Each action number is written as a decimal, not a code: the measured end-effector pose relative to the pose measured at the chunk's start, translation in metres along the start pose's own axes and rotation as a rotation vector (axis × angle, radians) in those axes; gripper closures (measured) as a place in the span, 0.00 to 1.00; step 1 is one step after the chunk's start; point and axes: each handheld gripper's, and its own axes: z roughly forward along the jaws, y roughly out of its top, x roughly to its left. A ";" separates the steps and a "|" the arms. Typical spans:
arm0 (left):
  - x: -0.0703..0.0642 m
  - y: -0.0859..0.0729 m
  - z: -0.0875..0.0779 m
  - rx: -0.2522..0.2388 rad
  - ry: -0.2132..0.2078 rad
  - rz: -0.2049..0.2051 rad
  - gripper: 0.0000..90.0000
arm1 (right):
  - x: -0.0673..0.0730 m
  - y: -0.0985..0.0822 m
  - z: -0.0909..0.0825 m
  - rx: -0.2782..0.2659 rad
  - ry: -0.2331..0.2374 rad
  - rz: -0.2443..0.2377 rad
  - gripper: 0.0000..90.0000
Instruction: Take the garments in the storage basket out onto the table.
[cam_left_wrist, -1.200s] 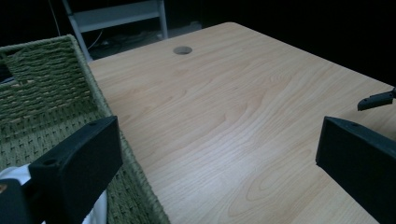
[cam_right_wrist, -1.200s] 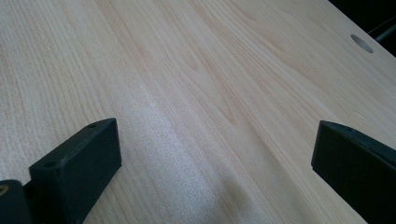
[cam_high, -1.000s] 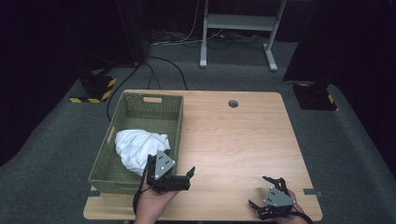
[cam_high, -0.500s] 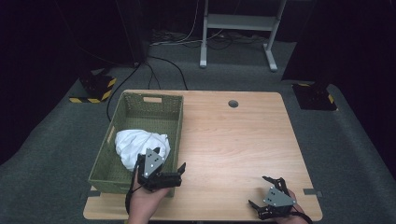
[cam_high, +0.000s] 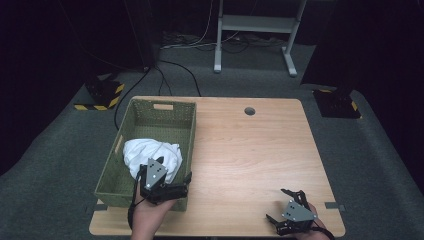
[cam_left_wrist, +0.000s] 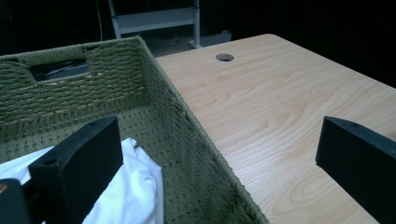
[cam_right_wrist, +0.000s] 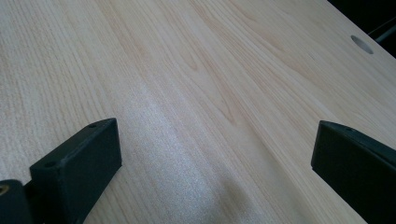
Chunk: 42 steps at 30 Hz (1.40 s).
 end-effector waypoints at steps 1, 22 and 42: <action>0.001 0.000 0.000 0.002 -0.002 -0.001 0.01 | 0.000 0.000 0.000 0.000 0.001 0.001 0.01; 0.033 0.019 -0.003 0.031 0.075 0.006 0.01 | 0.000 0.000 0.000 -0.003 0.003 -0.005 0.02; 0.071 0.019 0.032 0.175 0.109 -0.025 0.01 | 0.000 0.000 0.000 -0.004 0.004 -0.006 0.02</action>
